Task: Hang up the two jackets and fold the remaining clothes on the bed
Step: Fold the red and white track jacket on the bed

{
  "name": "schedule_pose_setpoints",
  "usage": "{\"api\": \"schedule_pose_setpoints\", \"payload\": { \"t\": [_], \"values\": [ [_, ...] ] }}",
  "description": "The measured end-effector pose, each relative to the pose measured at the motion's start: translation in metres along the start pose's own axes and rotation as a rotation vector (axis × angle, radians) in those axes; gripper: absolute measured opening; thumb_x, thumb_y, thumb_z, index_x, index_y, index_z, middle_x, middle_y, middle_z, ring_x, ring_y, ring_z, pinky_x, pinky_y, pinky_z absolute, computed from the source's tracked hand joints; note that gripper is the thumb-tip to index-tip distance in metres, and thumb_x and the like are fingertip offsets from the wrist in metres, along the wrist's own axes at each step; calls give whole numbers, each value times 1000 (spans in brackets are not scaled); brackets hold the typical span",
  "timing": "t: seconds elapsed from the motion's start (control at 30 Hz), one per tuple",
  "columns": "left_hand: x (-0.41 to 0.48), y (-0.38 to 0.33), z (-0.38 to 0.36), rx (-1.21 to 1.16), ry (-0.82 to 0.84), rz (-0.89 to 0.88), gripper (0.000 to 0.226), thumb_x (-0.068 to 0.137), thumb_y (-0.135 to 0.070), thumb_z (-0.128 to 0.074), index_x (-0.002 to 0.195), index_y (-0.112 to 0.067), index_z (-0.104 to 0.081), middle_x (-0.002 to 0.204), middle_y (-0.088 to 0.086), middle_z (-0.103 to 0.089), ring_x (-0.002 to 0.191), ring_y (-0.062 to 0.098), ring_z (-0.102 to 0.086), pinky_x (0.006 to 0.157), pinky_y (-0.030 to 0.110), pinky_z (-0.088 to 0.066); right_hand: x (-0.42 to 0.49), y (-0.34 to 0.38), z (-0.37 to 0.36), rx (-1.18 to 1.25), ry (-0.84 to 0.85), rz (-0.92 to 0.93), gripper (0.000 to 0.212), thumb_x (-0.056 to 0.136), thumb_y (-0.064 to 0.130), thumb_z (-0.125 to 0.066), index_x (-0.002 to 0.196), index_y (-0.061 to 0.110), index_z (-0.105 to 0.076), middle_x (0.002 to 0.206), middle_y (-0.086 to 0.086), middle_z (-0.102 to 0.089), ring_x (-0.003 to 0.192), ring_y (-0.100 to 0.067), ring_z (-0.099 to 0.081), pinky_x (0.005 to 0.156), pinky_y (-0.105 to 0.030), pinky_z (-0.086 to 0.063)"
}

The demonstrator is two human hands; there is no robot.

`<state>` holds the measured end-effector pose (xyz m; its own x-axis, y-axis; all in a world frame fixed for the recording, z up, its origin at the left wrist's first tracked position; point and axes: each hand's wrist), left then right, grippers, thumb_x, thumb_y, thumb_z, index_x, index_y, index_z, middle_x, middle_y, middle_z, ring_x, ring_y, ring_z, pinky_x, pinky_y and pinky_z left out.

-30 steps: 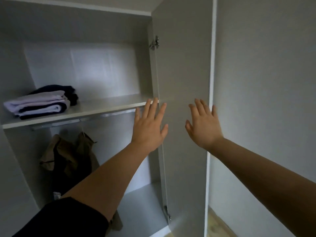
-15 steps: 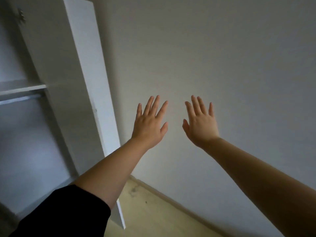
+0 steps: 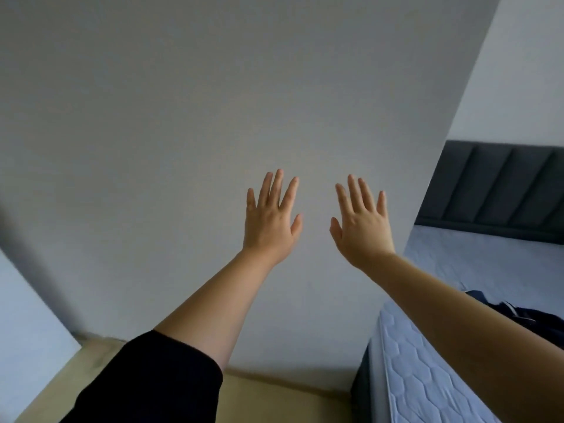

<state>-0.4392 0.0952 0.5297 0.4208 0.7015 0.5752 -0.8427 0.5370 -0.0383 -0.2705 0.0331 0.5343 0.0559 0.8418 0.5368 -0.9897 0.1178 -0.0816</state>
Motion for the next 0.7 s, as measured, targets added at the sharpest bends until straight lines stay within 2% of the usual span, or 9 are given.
{"api": "schedule_pose_setpoints", "payload": {
  "t": [0.13, 0.3, 0.4, 0.5, 0.63, 0.7],
  "values": [
    [16, -37, -50, -16, 59, -70, 66, 96, -40, -36, 151, -22, -5, 159, 9, -2, 146, 26, 3, 115, 48, 0, 0, -50, -38, -13, 64, -36, 65, 98, 39, -31, 151, 14, -4, 158, -10, 5, 145, -27, 10, 113, -46, 10],
    [31, -59, -110, -44, 145, -120, 66, 96, -43, -33, 151, -24, -1, 159, 7, 3, 146, 24, 7, 115, 47, 3, 4, -78, -86, -66, 96, -46, 67, 98, 39, -30, 151, 16, 4, 151, -6, 23, 136, -23, 30, 108, -44, 20],
    [38, -77, -138, -77, 188, -146, 67, 97, -43, -32, 151, -23, 1, 159, 7, 7, 146, 24, 10, 115, 47, 3, 3, -94, -103, -84, 124, -89, 68, 98, 38, -32, 151, 16, 5, 149, -5, 25, 133, -22, 35, 106, -42, 24],
    [49, -92, -170, -114, 138, -172, 67, 97, -43, -32, 151, -22, 2, 159, 7, 7, 146, 24, 11, 115, 47, 5, 2, -113, -124, -89, 105, -105, 68, 97, 37, -35, 151, 14, -1, 154, -7, 17, 137, -23, 28, 108, -43, 20],
    [45, -113, -227, -167, 68, -177, 71, 96, -43, -35, 147, -23, 11, 158, 7, 8, 144, 26, 13, 111, 50, 8, -1, -138, -170, -105, 40, -98, 69, 95, 34, -45, 151, 12, -12, 155, -9, 7, 139, -24, 21, 111, -46, 13],
    [44, -127, -256, -224, -29, -199, 74, 93, -36, -50, 149, -19, -5, 156, 12, -4, 143, 31, 0, 110, 56, -2, -3, -153, -196, -134, -53, -40, 69, 90, 31, -57, 147, 7, -26, 156, -14, -13, 142, -28, 4, 110, -51, 2]
  ]
}}
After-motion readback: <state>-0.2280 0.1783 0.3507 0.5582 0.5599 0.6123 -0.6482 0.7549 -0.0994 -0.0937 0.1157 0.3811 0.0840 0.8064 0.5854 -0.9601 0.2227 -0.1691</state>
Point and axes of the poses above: each hand's wrist, its own x-axis towards the middle knuckle, its own z-axis out of the back of the hand, y = z × x
